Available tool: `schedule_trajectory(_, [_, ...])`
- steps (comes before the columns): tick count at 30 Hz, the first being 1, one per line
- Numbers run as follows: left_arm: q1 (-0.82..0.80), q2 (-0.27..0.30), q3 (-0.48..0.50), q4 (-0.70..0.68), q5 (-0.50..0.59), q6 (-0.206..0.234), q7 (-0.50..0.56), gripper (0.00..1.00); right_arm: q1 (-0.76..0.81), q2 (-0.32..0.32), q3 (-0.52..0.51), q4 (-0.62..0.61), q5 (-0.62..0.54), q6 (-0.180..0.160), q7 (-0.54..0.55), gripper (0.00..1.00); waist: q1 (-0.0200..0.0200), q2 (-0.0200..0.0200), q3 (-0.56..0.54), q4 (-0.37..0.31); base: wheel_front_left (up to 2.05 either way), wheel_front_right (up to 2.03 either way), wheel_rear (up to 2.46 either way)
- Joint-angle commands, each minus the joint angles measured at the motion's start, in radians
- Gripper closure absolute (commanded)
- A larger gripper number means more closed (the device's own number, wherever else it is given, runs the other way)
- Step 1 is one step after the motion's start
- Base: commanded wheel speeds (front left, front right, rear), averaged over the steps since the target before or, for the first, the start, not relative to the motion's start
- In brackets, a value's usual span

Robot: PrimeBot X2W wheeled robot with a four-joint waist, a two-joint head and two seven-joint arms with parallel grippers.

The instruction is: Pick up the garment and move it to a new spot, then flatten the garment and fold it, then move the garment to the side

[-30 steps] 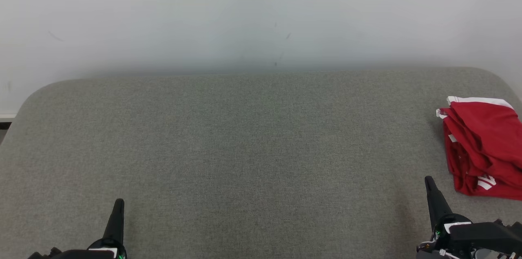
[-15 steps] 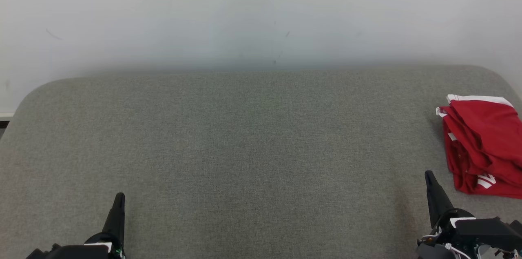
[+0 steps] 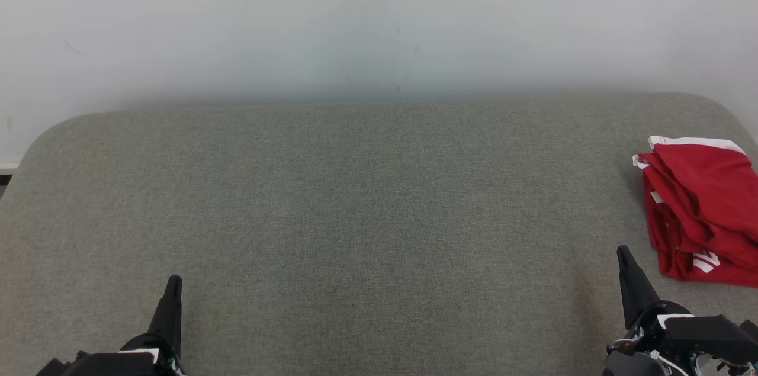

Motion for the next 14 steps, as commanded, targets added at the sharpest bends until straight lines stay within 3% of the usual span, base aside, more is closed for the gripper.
schedule_trajectory(1, [-0.012,0.004,0.004,0.002,-0.005,-0.003,0.0,1.0,-0.007,-0.002,-0.001,0.001,0.001,-0.002,0.002,1.0,0.0001,-0.0001,0.0,0.0,0.0,0.0,0.0])
schedule_trajectory(14, [-0.011,0.004,0.003,0.001,-0.005,-0.003,0.0,1.0,-0.007,-0.002,-0.001,0.001,0.001,-0.002,0.002,1.0,0.0001,-0.0001,0.0,0.0,0.0,0.0,0.0])
